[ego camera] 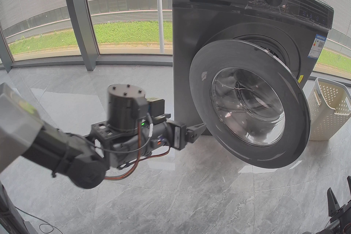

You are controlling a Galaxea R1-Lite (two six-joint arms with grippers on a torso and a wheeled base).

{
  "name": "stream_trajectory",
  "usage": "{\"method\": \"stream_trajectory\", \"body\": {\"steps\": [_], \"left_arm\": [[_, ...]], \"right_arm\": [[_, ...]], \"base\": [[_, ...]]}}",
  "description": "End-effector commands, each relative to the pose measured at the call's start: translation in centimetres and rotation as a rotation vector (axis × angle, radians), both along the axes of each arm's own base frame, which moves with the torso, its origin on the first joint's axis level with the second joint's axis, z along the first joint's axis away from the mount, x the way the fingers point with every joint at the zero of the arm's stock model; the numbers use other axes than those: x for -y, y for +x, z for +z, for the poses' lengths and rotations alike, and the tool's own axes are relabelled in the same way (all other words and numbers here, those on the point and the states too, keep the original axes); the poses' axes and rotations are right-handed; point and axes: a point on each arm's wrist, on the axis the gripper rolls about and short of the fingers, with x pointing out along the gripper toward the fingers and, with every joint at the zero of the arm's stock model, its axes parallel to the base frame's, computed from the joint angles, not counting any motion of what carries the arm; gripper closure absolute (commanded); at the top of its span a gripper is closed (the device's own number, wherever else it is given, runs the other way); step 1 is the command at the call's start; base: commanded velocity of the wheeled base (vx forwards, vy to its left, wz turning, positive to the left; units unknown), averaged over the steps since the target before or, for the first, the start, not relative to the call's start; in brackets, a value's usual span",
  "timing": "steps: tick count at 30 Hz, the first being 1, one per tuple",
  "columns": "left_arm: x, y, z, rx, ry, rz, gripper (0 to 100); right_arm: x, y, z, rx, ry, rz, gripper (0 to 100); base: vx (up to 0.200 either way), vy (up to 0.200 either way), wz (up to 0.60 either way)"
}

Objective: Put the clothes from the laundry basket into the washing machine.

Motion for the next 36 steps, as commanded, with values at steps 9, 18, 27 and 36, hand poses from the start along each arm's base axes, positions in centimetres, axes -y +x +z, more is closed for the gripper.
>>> {"method": "stream_trajectory", "body": {"steps": [9, 18, 27, 36], "left_arm": [[-18.2, -19.4, 0.9, 0.195, 0.023, 0.182, 0], [-21.6, -24.4, -1.1, 0.253, 0.009, 0.306, 0], [-22.5, -26.4, -3.8, 0.312, 0.049, 0.45, 0], [-22.8, -28.7, -6.7, 0.287, 0.059, 0.559, 0]], "right_arm": [[0.0, 0.0, -0.5, -0.001, 0.0, 0.004, 0], [0.0, 0.0, -0.5, -0.001, 0.002, 0.002, 0], [0.0, 0.0, -0.5, -0.001, 0.0, 0.006, 0], [0.0, 0.0, -0.5, -0.003, -0.004, 0.007, 0]], "base": [[0.0, 0.0, 0.0], [0.0, 0.0, 0.0], [0.0, 0.0, 0.0], [0.0, 0.0, 0.0]]}}
